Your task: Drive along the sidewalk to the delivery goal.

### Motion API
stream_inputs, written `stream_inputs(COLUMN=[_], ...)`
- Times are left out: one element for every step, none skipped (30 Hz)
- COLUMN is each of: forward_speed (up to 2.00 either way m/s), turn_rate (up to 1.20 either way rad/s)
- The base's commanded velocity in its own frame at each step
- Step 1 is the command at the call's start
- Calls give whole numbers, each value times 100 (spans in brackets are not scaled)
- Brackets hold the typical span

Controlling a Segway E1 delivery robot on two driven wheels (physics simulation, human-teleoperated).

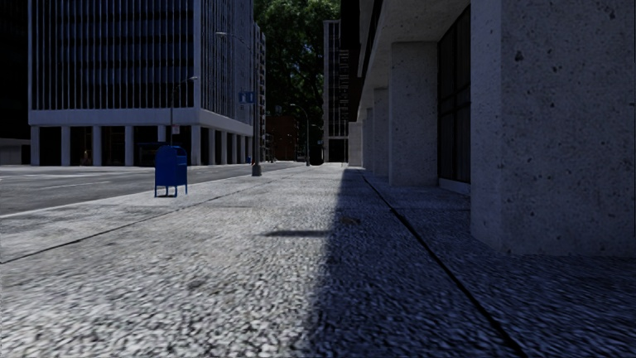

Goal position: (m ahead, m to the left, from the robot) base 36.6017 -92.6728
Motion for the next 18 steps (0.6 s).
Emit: stream_inputs(forward_speed=[200,200,200,200,200,200,200,200,200,200,200,200,200,200,200,200,200,200], turn_rate=[0,0,0,0,0,0,0,0,0,0,0,0,0,0,0,0,0,0])
